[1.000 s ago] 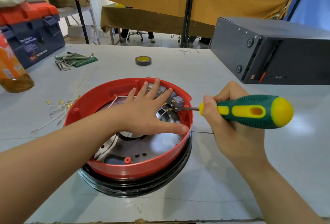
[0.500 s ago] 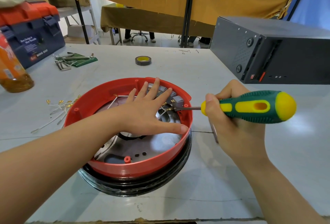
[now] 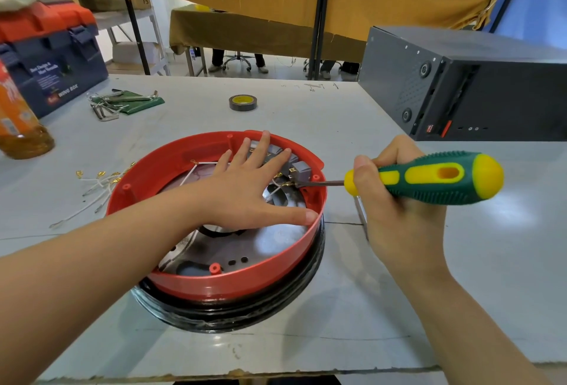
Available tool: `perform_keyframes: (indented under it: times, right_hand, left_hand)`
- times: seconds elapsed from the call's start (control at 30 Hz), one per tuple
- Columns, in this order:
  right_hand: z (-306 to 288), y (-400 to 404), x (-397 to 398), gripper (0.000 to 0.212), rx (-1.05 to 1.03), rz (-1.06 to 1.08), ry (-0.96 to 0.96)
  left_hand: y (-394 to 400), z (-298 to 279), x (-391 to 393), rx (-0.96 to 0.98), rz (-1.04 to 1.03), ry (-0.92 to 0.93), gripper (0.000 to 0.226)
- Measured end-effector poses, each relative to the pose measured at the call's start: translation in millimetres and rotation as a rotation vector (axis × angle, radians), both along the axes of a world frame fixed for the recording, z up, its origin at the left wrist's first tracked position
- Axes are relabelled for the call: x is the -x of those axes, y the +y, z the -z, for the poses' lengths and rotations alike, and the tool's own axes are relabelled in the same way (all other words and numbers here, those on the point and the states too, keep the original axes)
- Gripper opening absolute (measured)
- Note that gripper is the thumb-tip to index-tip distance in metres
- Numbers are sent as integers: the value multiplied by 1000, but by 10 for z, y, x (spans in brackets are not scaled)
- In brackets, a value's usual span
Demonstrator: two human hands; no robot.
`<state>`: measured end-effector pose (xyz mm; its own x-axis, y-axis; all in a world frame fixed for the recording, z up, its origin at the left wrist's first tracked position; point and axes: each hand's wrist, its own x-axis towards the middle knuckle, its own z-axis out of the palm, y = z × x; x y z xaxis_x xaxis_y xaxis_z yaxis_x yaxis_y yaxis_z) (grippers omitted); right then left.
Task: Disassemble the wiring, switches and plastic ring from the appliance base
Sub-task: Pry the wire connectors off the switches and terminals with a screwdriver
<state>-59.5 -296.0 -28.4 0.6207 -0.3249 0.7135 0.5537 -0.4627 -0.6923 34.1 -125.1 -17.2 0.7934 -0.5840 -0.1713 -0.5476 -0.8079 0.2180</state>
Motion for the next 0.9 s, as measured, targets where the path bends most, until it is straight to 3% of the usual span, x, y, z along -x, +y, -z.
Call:
perform_keyframes:
  times: [0.07, 0.2, 0.53, 0.7, 0.9]
  right_hand:
    - [41, 50, -14, 27, -124, -78, 48]
    - [9, 116, -21, 26, 57, -85, -13]
    - [-54, -76, 32, 32, -49, -18, 1]
    - [-47, -43, 133, 26, 105, 25, -41]
    - [-114, 115, 266, 27, 66, 50, 117]
  left_hand:
    - [2, -10, 17, 5, 11, -2, 119]
    - [-23, 7, 59, 4, 47, -39, 115]
    - [-6, -12, 51, 23, 44, -36, 115]
    - [-2, -18, 60, 37, 48, -47, 114]
    - [1, 3, 49, 21, 57, -58, 113]
